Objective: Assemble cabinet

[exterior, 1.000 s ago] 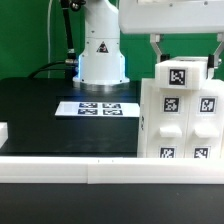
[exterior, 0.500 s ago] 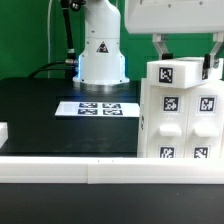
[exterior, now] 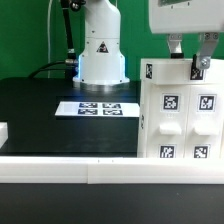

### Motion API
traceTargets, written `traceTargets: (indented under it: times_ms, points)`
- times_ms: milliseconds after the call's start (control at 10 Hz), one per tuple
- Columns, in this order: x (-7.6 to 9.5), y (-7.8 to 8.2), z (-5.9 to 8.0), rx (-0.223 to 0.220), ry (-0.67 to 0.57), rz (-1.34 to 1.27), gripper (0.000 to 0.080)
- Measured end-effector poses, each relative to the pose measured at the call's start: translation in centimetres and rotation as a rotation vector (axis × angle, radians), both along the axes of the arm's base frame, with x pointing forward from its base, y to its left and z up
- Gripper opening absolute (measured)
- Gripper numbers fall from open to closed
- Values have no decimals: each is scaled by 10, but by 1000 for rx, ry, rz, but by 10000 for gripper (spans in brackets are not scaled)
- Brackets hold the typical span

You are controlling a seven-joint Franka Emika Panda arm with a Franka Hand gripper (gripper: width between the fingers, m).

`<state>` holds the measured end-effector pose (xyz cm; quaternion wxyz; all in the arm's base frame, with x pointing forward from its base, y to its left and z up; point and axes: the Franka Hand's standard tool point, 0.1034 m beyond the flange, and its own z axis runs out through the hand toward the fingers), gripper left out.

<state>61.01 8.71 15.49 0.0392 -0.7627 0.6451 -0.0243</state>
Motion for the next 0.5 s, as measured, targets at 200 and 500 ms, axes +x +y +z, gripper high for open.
traceTargets:
  times_ms: [200, 500]
  points:
    - [0, 0, 0, 14, 6, -161, 553]
    - [0, 0, 0, 29, 13, -272, 553]
